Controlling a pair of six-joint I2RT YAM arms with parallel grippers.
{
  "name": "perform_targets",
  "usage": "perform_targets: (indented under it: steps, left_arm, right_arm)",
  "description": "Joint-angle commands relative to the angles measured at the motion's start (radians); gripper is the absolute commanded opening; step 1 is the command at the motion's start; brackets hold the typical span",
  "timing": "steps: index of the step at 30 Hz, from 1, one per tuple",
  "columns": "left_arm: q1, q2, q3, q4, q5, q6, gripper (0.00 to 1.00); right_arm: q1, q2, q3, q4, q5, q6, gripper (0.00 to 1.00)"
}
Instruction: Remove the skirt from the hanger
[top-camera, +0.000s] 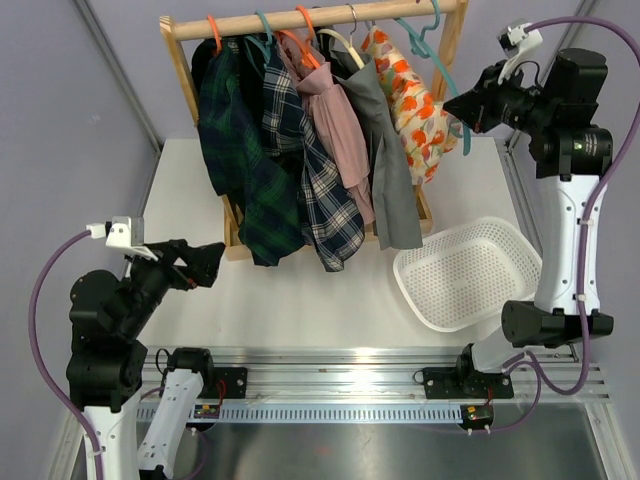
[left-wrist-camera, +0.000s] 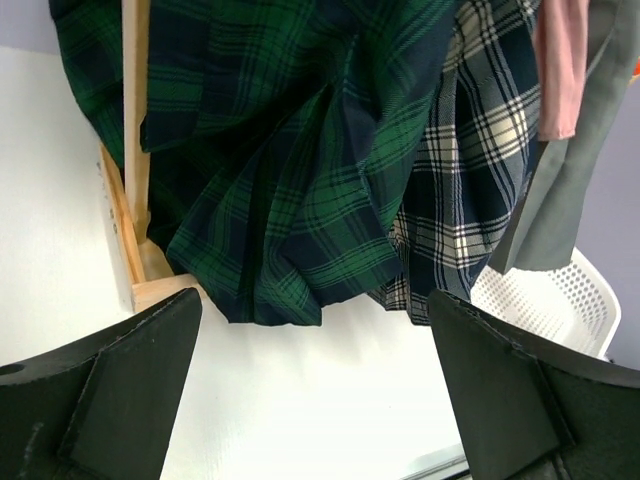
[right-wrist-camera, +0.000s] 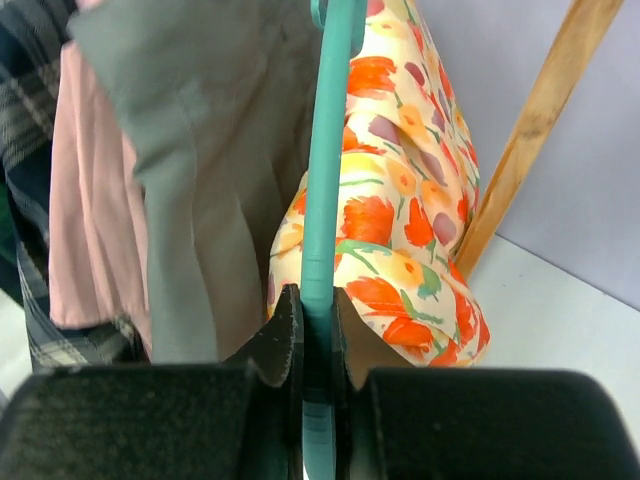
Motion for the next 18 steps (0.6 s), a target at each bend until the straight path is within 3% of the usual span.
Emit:
perform_targets:
  steps: [1,5,10,18]
  left_arm:
    - [0.005,0.005,0.014,0.096,0.105,0.104,0.99]
    - [0.005,-0.003,0.003,0.15,0.194,0.193,0.99]
    - [0.005,0.003,-0.023,0.249,0.3,0.273,0.99]
    - [0.005,0.009,-0.136,0.53,0.511,0.264,0.99]
  right_arm:
    - [-0.006,-0.12,-0.038,0.014,-0.046,-0.18,0.0]
    - [-0.009,-0.232,-0.205,-0.115,0.002,-0.296,0.0]
    - [-0.035,-0.437,-0.417,-0.161,0.095,-0.345,0.0]
    - [-0.047,-0.736,-0.638,-0.414,0.18,-0.457,0.0]
